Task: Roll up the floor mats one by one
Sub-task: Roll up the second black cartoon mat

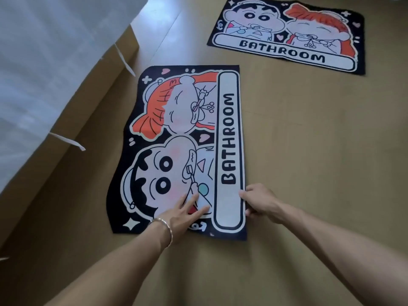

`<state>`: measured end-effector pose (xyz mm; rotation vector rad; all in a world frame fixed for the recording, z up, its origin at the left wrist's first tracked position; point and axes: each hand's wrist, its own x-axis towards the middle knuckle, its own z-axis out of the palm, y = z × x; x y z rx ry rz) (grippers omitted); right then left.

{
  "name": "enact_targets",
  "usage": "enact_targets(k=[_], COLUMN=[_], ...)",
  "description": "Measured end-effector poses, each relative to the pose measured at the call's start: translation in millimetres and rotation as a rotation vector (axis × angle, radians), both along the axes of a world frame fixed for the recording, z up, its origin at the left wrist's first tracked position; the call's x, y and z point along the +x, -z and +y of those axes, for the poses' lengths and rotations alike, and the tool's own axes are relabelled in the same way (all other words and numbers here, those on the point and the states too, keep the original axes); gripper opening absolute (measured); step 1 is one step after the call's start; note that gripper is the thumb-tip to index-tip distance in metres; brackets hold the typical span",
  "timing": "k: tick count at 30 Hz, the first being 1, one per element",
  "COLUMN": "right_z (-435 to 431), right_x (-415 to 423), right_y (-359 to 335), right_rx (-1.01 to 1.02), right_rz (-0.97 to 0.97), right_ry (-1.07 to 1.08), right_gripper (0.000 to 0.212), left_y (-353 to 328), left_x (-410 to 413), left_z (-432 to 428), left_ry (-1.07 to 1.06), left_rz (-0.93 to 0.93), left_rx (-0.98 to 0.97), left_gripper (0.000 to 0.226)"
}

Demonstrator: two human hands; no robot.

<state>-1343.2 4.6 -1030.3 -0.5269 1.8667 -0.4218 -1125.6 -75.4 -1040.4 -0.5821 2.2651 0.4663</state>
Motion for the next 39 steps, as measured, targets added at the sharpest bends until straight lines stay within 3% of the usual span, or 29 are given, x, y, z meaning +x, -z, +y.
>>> enact_targets(k=[3, 9, 12, 19, 21, 24, 26, 33, 39], right_z=[15, 75, 83, 63, 65, 68, 68, 74, 80], right_x=[-23, -91, -77, 17, 29, 27, 24, 16, 10], right_y=[-3, -8, -9, 5, 13, 21, 26, 19, 23], right_rx=[0.011, 0.170, 0.111, -0.076, -0.081, -0.124, -0.153, -0.167, -0.329], right_rz=[0.060, 0.479, 0.620, 0.435, 0.471, 0.510, 0.515, 0.585, 0.805], right_ry=[0.020, -0.073, -0.237, -0.913, -0.945, -0.934, -0.943, -0.834, -1.016], right_gripper=[0.018, 0.023, 0.043, 0.053, 0.051, 0.031, 0.022, 0.010, 0.030], left_y=[-4, 11, 16, 21, 22, 21, 19, 17, 19], left_x=[-24, -73, -79, -41, -25, -17, -20, -46, -47], left_z=[5, 40, 53, 52, 42, 25, 20, 7, 12], left_ry=[0.055, 0.161, 0.165, 0.145, 0.117, 0.135, 0.143, -0.041, 0.181], left_rz=[0.070, 0.252, 0.233, 0.249, 0.258, 0.348, 0.307, 0.275, 0.313], left_rx=[-0.005, 0.000, -0.030, -0.145, -0.166, -0.191, -0.156, -0.008, -0.137], left_gripper=[0.092, 0.037, 0.038, 0.065, 0.061, 0.036, 0.016, 0.024, 0.023])
